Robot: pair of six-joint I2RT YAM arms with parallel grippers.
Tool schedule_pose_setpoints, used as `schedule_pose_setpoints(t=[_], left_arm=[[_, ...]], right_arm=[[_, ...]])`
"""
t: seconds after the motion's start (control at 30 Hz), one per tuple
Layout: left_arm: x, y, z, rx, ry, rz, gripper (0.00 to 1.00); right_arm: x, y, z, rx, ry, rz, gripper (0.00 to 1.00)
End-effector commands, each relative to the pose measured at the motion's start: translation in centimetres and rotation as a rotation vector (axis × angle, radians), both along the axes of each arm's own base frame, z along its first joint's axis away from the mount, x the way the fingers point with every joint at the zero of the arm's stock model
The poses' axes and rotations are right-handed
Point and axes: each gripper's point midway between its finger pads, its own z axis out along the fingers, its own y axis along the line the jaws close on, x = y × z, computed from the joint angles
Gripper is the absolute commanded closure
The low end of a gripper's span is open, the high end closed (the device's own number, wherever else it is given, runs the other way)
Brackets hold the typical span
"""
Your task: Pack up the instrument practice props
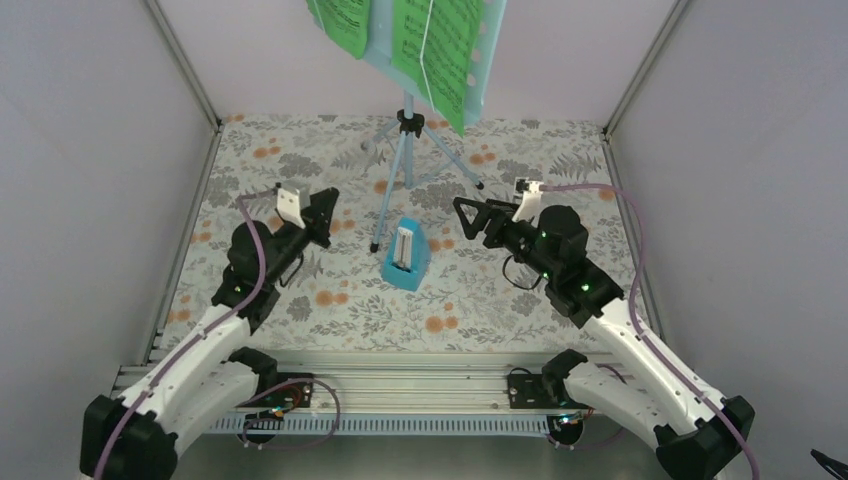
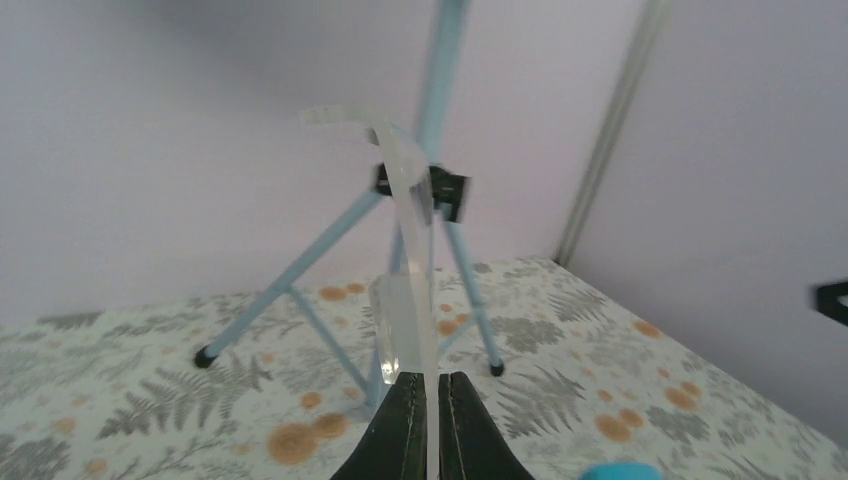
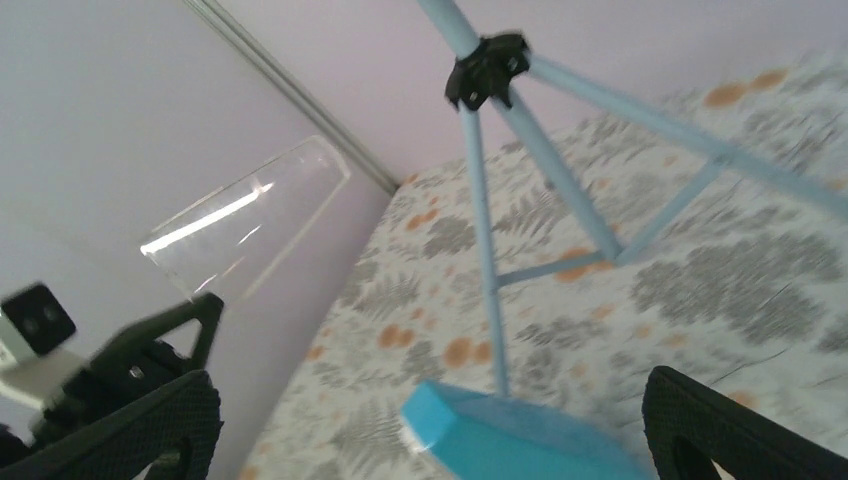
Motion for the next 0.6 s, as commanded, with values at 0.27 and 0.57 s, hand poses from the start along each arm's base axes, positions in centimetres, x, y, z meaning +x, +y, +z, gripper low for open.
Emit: schedule_pose_setpoints(t=[0.27, 0.57], left_arm=[[-7.4, -7.2, 3.1, 0.155, -0.194, -0.055, 0.98], [-10.0, -13.3, 2.9, 0.127, -0.286, -0.138, 0.98]], right_arm=[[-3.6, 5.3, 3.3, 0.463, 0.329, 0.338, 0.01], [-4.5, 6.1, 3.5, 0.604, 0.446, 0.412, 0.01]])
